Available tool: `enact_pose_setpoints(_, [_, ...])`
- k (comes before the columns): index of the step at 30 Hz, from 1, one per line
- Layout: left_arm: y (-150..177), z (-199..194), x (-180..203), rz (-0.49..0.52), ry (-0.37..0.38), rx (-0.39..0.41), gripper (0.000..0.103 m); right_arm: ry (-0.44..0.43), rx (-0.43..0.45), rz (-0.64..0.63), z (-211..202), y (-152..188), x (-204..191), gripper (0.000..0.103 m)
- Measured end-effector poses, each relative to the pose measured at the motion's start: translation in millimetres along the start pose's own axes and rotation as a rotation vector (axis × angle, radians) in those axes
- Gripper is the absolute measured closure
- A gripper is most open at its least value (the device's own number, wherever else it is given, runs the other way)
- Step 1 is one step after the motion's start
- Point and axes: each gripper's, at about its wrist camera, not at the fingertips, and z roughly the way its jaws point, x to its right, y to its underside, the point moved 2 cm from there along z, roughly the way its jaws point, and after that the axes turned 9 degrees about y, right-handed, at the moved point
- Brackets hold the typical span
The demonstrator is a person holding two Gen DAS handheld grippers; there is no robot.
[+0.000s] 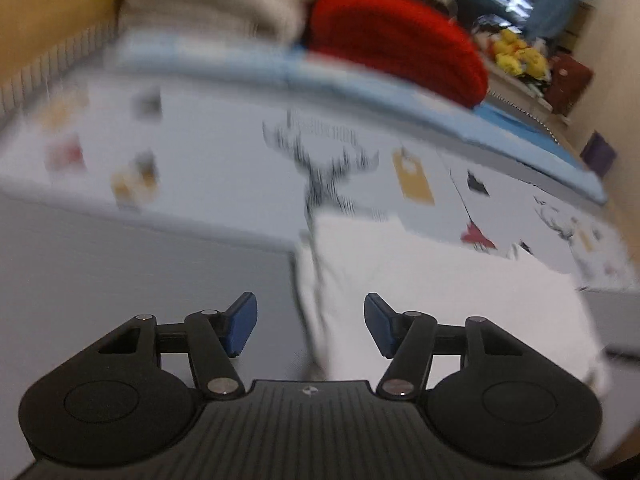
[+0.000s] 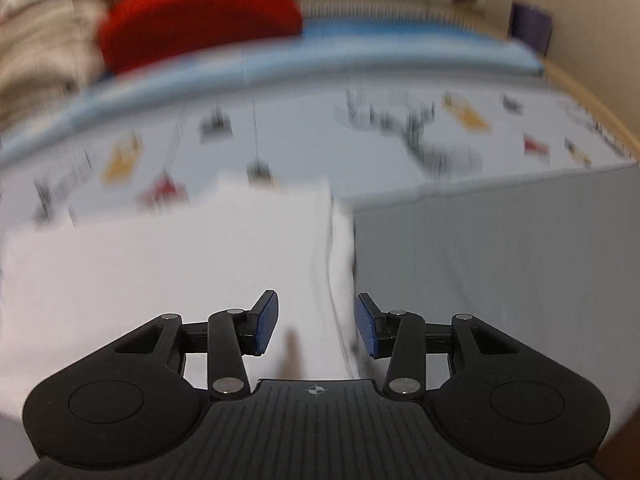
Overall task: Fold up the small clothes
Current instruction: 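Grasp the folded shirt edge with both grippers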
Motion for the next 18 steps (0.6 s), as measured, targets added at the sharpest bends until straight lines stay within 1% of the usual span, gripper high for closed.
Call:
enact_pose_setpoints(1, [-0.6, 11.3, -4.3, -0.034, 0.006, -0.037, 0.039, 0.01, -0.04, -0.007, 6.5, 3.2, -1.8, 0.059])
enact_pose_setpoints(3, [-3.1, 31.8, -10.3, -0.064, 0.013, -0.097, 0.039, 0.009, -0.094, -0.013, 15.6, 6.7, -3.1, 0.059])
enact_pose_setpoints(5, [-2.1, 44.7, -10.0, -0.095, 0.028, -0.137, 0.039, 0.018, -0.125, -0.008, 21.0, 9.7, -1.3, 0.059])
enact_pose_setpoints(8, [8.3, 59.7, -9.8, -0.138, 0.024, -0.175, 0.039, 0.009, -0.148, 0.022, 25.2, 9.2, 5.1, 0.059])
enact_pose_setpoints(12, [17.8, 80.7, -12.7, -0.181, 0.009, -0.243, 0.058, 0.001, -0.146, 0.034, 23.5, 8.2, 10.3, 0.059])
enact_pose_setpoints(13, [19.6, 85.8, -12.2, -0.18, 0.007, -0.259, 0.064, -0.001, -0.144, 0.033, 24.3, 6.8, 12.1, 0.059])
enact_pose_setpoints(16, [22.4, 94.7, -4.1, -0.104, -0.023, -0.27, 0.064, -0.003, -0.139, 0.037, 25.0, 5.0, 16.2, 0.059])
enact_pose_setpoints(18, [23.1, 96.9, -1.1, -0.078, -0.035, -0.267, 0.063, 0.001, -0.138, 0.043, 24.2, 3.4, 19.1, 0.059])
